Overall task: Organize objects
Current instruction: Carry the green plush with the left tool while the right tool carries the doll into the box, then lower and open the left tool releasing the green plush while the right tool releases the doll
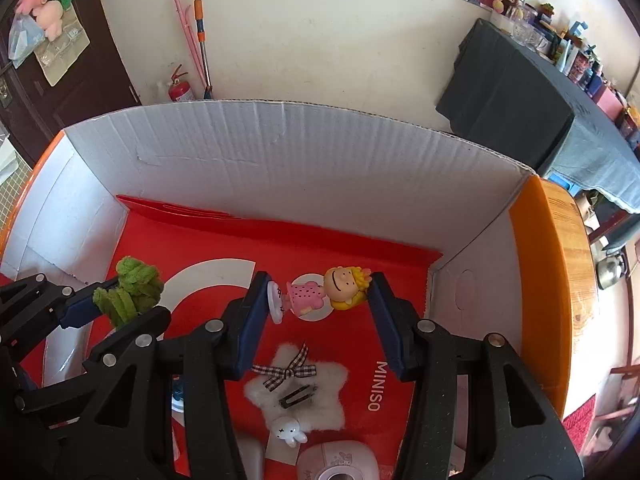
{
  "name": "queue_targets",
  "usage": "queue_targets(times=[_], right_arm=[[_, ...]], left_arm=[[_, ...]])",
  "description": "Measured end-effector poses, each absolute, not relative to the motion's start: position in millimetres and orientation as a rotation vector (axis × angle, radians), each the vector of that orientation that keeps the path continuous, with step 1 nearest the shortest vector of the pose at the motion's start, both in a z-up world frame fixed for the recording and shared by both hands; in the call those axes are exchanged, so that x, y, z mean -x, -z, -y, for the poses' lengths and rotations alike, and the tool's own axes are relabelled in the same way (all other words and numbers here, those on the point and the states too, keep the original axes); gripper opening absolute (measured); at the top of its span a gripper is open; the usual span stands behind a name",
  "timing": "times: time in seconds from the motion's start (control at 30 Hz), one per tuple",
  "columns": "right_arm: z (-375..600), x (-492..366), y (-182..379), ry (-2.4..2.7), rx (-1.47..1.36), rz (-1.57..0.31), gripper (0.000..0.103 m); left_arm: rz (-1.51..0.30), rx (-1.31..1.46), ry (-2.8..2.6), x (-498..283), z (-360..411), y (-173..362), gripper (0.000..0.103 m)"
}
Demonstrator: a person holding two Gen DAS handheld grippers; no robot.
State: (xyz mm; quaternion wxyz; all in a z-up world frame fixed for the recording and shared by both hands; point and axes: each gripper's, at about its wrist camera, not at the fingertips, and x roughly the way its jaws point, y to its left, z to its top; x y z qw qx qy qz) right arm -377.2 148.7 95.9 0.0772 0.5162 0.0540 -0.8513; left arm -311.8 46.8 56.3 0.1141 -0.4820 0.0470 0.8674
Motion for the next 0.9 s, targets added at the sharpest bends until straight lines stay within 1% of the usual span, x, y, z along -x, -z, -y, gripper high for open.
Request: queue_targets(times=[0.33,0.43,0.7,0.9], right_arm=[[-145.1,391.5,-84.1,2.540,-1.629,-0.157,0.048],[-147.7,396.7,-81.1,2.526,-1.658,-0.125,0.048],[-148.7,399.8,-74.7,2.522,-1.678,-0.145,0.049],[-147.6,398.2,-74.4,2.526,-1.676,-0.147,0.049]], left_arm=[[-0.136,1.518,-2.515,325.5,-42.3,-36.6,0.028],[-0.139,1.542,-2.505,326.7,-40.6,-32.7,0.028],[-0.191,1.534,-2.512,322.9,-36.8,-31.4,0.028],[-0.191,1.537,-2.512,321.1,-35.1,-31.9,0.029]])
